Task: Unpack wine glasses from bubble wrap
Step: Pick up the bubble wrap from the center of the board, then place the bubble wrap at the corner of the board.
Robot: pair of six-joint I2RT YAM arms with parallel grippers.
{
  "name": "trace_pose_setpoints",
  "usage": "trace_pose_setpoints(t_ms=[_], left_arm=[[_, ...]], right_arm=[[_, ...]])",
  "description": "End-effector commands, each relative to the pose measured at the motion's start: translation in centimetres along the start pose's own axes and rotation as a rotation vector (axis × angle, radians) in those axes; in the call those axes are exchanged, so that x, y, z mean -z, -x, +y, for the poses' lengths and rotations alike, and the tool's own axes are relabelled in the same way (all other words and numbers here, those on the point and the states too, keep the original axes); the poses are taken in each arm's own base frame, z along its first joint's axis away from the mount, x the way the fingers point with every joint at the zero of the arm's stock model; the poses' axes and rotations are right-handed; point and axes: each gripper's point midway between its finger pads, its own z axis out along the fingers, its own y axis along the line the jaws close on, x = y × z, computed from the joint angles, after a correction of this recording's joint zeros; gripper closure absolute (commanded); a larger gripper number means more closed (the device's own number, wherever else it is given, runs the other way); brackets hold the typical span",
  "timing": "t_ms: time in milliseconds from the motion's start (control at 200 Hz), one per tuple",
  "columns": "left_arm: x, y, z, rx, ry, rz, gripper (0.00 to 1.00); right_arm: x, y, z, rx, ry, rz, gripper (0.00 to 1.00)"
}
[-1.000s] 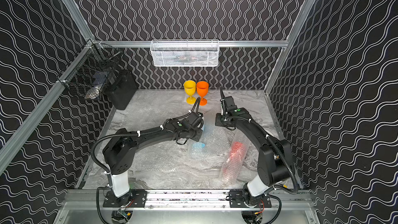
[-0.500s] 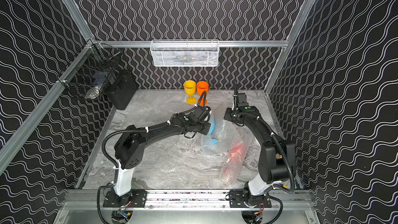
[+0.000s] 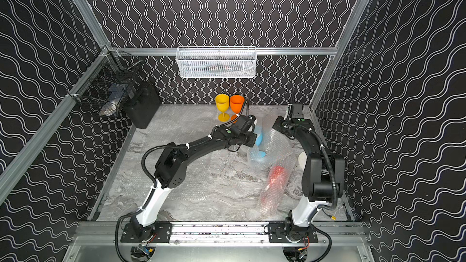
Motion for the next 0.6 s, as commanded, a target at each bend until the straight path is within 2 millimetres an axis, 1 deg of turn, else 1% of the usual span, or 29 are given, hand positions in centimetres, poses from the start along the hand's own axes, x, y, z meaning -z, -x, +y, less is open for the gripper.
trace_pose_setpoints(t_ms=[0, 135, 300, 410, 505, 570, 596], left_arm=[[-0.9, 2.3, -0.3, 0.007, -0.055, -0.061, 0.96], [-2.1, 4.1, -0.4, 0.002, -0.101, -0.096, 0.97], [-3.1, 5.7, 0.9, 0.025, -0.118, -0.148, 0.99], [-3.8, 6.3, 1.7, 0.057, -0.123, -0.169, 1.00], [-4.4, 6.9, 1.4, 0.101, -0.181, -0.178, 1.00], [-5.1, 7.0, 1.4, 0.109, -0.188, -0.188, 1.00], [-5.3, 7.1, 1.4, 0.113, -0.191, -0.194, 1.00]], right_arm=[[-0.4, 2.3, 1.0, -0.027, 0.057, -0.048, 0.97], [-1.0, 4.3, 0.8, -0.042, 0.061, -0.070, 0.97], [-2.0, 6.5, 0.2, -0.070, 0.069, -0.093, 0.97], [-2.7, 7.6, -0.5, -0.088, 0.066, -0.102, 0.97], [-3.4, 8.7, -1.3, -0.096, 0.060, -0.116, 0.97], [-3.8, 9.3, -1.9, -0.104, 0.056, -0.120, 0.97], [-3.6, 9.8, -2.0, -0.106, 0.059, -0.130, 0.97]])
